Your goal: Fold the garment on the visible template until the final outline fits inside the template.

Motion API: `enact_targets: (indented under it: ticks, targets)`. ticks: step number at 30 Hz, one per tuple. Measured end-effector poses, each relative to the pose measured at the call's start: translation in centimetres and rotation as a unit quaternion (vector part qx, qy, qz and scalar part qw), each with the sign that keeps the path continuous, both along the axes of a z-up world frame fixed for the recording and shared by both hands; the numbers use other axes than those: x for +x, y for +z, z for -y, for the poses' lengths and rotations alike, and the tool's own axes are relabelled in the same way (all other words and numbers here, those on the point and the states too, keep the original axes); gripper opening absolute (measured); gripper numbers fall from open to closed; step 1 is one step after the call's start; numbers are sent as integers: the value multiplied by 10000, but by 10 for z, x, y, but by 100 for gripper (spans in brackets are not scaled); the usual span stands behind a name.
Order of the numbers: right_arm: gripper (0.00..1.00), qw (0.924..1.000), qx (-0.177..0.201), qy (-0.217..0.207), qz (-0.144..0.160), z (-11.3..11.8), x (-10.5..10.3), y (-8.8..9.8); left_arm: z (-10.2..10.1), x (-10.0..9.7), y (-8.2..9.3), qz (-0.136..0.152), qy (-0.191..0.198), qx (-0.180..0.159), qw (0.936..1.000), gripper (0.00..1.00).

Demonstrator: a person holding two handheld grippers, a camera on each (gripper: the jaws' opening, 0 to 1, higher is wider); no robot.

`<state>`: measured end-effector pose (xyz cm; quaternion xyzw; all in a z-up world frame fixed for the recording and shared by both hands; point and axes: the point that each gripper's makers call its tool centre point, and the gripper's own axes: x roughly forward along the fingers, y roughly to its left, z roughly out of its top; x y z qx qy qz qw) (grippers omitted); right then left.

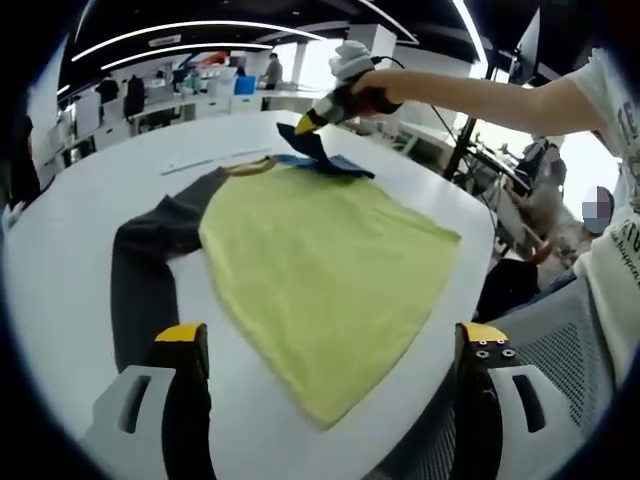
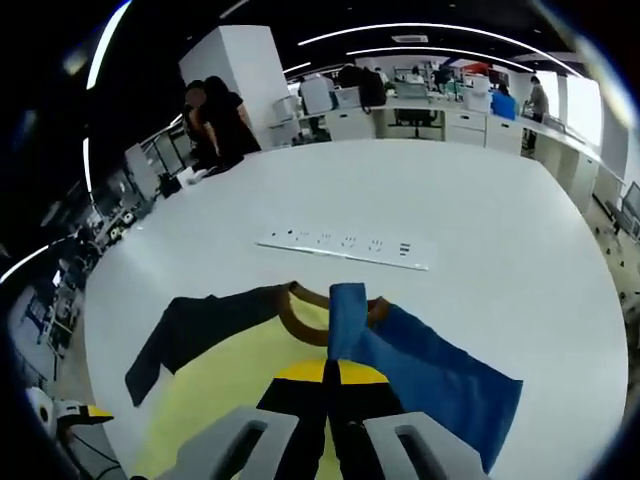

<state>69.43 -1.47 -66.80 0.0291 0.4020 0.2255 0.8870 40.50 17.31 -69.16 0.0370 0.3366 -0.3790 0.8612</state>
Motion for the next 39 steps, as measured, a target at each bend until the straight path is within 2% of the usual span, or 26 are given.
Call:
enact_targets:
  ticks: [9, 26, 39]
  targets:
    - [0, 9998, 132, 117, 58, -22, 0, 2, -1, -1, -1, -10, 53, -16, 10000, 99]
    - [0, 9985, 106, 488, 222, -60, -3, 5, -9, -1, -5, -71, 155, -33, 9998, 99]
    - [0, 9963, 177, 820, 187, -84, -20, 3, -11, -1, -7, -88, 205, -19, 9997, 99]
